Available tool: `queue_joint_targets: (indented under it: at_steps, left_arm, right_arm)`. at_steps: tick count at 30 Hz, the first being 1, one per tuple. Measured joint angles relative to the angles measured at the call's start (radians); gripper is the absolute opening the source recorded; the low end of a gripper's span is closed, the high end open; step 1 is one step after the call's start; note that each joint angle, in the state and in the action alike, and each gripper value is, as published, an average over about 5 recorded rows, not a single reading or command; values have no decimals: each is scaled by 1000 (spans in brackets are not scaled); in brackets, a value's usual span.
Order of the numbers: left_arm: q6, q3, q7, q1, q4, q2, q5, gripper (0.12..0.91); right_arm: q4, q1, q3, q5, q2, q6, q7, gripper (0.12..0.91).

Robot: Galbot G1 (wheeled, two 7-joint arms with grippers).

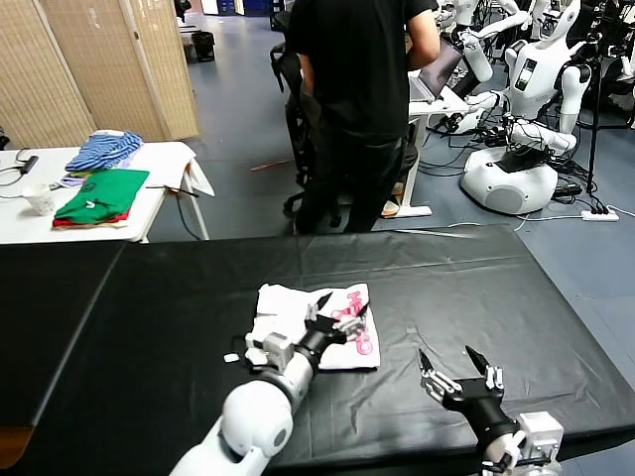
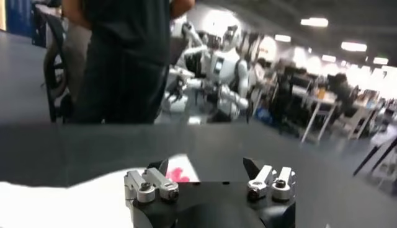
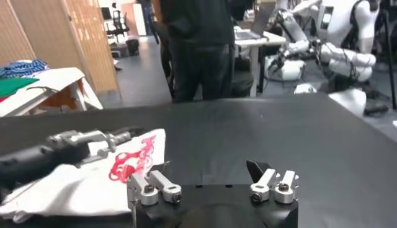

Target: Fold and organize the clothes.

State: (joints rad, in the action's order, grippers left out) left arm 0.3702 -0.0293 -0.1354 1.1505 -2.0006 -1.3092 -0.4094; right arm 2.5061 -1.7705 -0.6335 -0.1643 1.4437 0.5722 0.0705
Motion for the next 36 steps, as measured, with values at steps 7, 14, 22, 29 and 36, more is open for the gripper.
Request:
queue_joint_targets:
  at_steps: [7,14,22,29,36]
  left_arm:
    - [53,-95,15,64,-87,86,171,907]
    - [127,-196,50,190,-179,163,343,907]
    - [143,-227,64,317,-220,164,324,907]
    - [95,-221,64,366,-199,146,256,907]
    - [51,-203,61,355,-166,126,212,907]
  right_arm:
    - [-47,33,53,77,-37,-94,69,907]
    - [-119,75,114,143,-78,-151,98,907]
    - [-166,98,141,147,-89,-153,95,907]
    - [-174,98,139,146,-100,-153,93,907]
    - [-169,87,141,146,-98,-151,92,907]
